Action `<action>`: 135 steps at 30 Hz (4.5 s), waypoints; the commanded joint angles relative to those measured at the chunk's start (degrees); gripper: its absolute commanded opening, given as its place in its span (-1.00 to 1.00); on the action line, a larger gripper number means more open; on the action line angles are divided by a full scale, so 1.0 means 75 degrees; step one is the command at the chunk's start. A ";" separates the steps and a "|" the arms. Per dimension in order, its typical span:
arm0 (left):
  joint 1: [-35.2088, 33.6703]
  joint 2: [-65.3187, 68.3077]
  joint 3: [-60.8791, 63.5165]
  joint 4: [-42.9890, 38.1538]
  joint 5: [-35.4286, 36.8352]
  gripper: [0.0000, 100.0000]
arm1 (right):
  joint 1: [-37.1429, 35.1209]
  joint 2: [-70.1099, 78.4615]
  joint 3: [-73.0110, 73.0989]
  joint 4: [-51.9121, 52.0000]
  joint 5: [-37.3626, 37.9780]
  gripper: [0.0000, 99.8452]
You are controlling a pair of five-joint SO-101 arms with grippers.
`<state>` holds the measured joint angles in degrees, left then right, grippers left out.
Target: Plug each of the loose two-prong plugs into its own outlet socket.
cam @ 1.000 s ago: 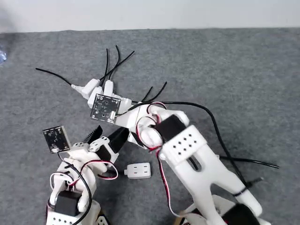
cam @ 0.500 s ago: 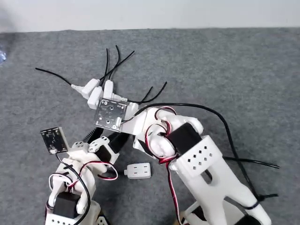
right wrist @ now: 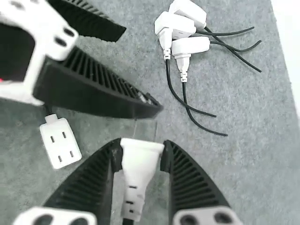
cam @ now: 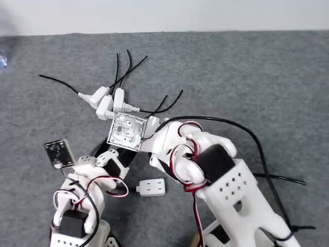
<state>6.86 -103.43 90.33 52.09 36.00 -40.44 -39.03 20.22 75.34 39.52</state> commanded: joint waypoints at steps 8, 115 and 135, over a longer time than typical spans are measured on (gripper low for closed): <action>0.0047 -0.0035 -0.0006 -0.0117 0.0012 -0.26 | -0.0029 -0.0358 -0.0574 0.0018 -0.0246 -0.98; -0.2649 -0.0035 0.0674 0.0375 -0.1172 -0.09 | 0.1389 0.1401 0.4067 -0.3487 0.0856 -0.98; -0.2614 -0.0035 0.0651 0.0375 -0.1172 -0.09 | 0.1330 0.3112 0.4009 -0.3686 0.1172 -0.48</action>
<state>-13.10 -103.25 95.60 54.90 27.82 -30.59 -12.57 52.48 44.66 47.52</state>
